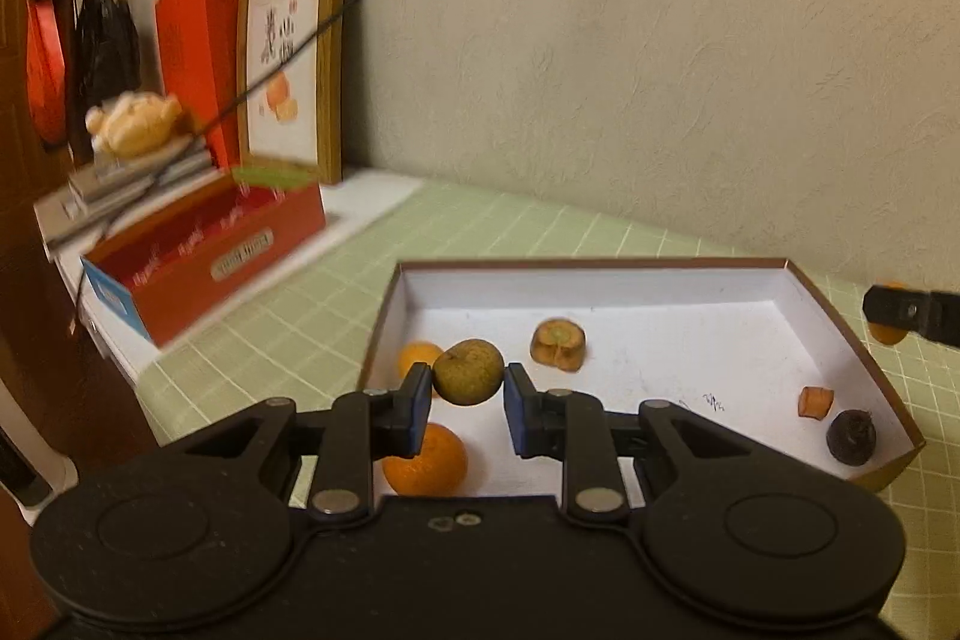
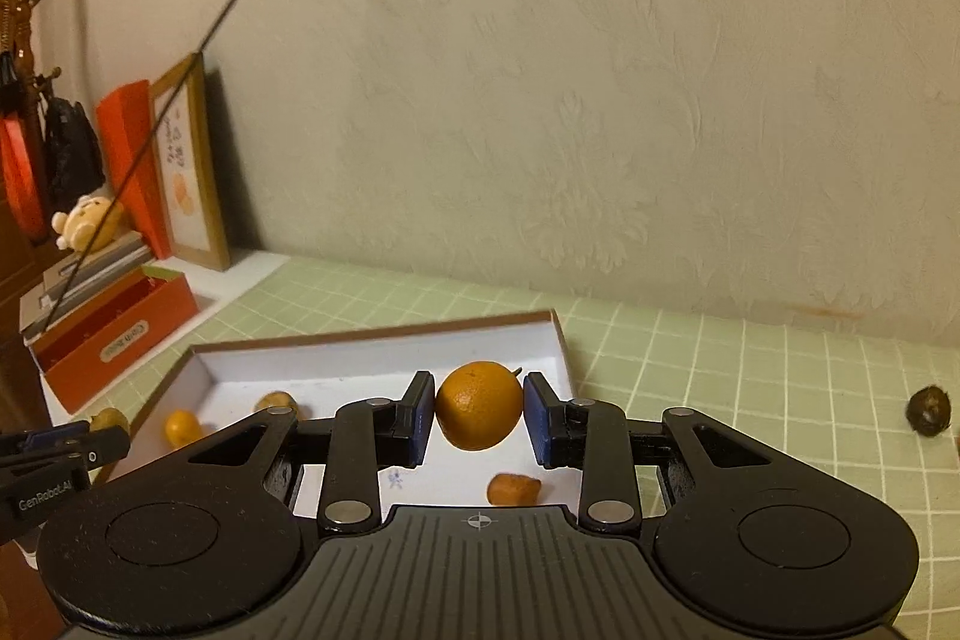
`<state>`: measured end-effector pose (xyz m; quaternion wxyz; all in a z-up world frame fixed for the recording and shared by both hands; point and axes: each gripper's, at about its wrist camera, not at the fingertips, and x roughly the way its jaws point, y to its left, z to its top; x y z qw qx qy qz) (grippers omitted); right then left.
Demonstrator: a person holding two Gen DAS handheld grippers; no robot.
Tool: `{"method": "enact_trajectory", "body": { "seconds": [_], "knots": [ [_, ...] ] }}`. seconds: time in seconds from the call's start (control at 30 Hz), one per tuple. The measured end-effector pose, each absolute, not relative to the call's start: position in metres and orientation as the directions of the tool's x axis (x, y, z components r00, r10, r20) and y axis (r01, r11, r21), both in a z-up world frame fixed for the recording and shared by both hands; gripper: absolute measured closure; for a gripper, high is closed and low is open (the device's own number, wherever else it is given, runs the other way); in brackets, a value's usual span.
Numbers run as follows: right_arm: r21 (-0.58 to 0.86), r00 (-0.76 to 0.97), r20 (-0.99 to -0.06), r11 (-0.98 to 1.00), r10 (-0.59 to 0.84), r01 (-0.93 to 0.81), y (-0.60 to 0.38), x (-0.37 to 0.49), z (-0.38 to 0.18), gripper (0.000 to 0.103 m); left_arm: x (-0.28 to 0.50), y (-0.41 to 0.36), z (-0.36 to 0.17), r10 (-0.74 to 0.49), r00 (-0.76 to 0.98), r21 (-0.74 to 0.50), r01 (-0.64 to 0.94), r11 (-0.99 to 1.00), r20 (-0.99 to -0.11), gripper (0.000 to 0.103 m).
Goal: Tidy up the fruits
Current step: 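Carry the tan fruit and mandarin over the white box with both tools, then open both tools to drop the fruits into the white box, then move both open tools toward the chestnut and mandarin by the thermos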
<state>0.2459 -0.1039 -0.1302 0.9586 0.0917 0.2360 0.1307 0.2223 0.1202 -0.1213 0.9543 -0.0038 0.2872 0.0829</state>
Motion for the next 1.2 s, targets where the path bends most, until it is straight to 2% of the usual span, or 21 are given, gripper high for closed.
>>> {"method": "enact_trajectory", "body": {
  "seconds": [0.13, 0.17, 0.2, 0.23, 0.27, 0.33, 0.47, 0.57, 0.63, 0.93, 1.2],
  "knots": [
    [0.253, 0.837, -0.461, 0.947, 0.296, -0.195, -0.103, 0.258, -0.138, 0.070, 0.233, 0.116, -0.124, 0.156, 0.813, 0.047, -0.157, 0.986, -0.561, 0.080],
    [0.263, 0.831, -0.468, 0.945, 0.302, -0.195, -0.103, 0.260, -0.140, 0.058, 0.235, 0.115, -0.125, 0.163, 0.809, 0.053, -0.162, 0.985, -0.565, 0.073],
    [0.274, 0.833, -0.468, 0.944, 0.296, -0.182, -0.105, 0.262, -0.139, 0.042, 0.237, 0.115, -0.126, 0.179, 0.802, 0.060, -0.177, 0.982, -0.570, 0.060],
    [0.284, 0.844, -0.451, 0.943, 0.291, -0.174, -0.108, 0.261, -0.138, 0.009, 0.239, 0.115, -0.126, 0.185, 0.797, 0.056, -0.187, 0.981, -0.574, 0.050],
    [0.290, 0.861, -0.421, 0.942, 0.286, -0.171, -0.111, 0.258, -0.134, 0.000, 0.238, 0.116, -0.124, 0.190, 0.800, 0.050, -0.197, 0.979, -0.569, 0.037],
    [0.291, 0.886, -0.368, 0.940, 0.284, -0.180, -0.116, 0.252, -0.124, 0.000, 0.234, 0.115, -0.118, 0.202, 0.816, 0.056, -0.205, 0.977, -0.541, 0.035],
    [0.342, 0.920, -0.263, 0.919, 0.291, -0.193, -0.130, 0.239, -0.107, 0.000, 0.222, 0.120, -0.101, 0.214, 0.846, 0.025, -0.232, 0.972, -0.488, 0.024],
    [0.338, 0.942, -0.191, 0.920, 0.275, -0.200, -0.137, 0.226, -0.095, 0.000, 0.213, 0.122, -0.088, 0.237, 0.866, 0.023, -0.253, 0.967, -0.440, 0.010],
    [0.324, 0.949, -0.166, 0.924, 0.268, -0.205, -0.140, 0.219, -0.089, 0.000, 0.208, 0.121, -0.084, 0.252, 0.873, 0.038, -0.261, 0.965, -0.418, 0.009],
    [0.296, 0.957, -0.184, 0.941, 0.225, -0.164, -0.155, 0.207, -0.090, 0.000, 0.204, 0.110, -0.082, 0.266, 0.873, 0.116, -0.239, 0.964, -0.409, 0.008],
    [0.270, 0.964, -0.205, 0.956, 0.172, -0.113, -0.188, 0.193, -0.090, 0.000, 0.202, 0.088, -0.086, 0.216, 0.881, 0.139, -0.173, 0.975, -0.420, 0.007]
  ]
}}
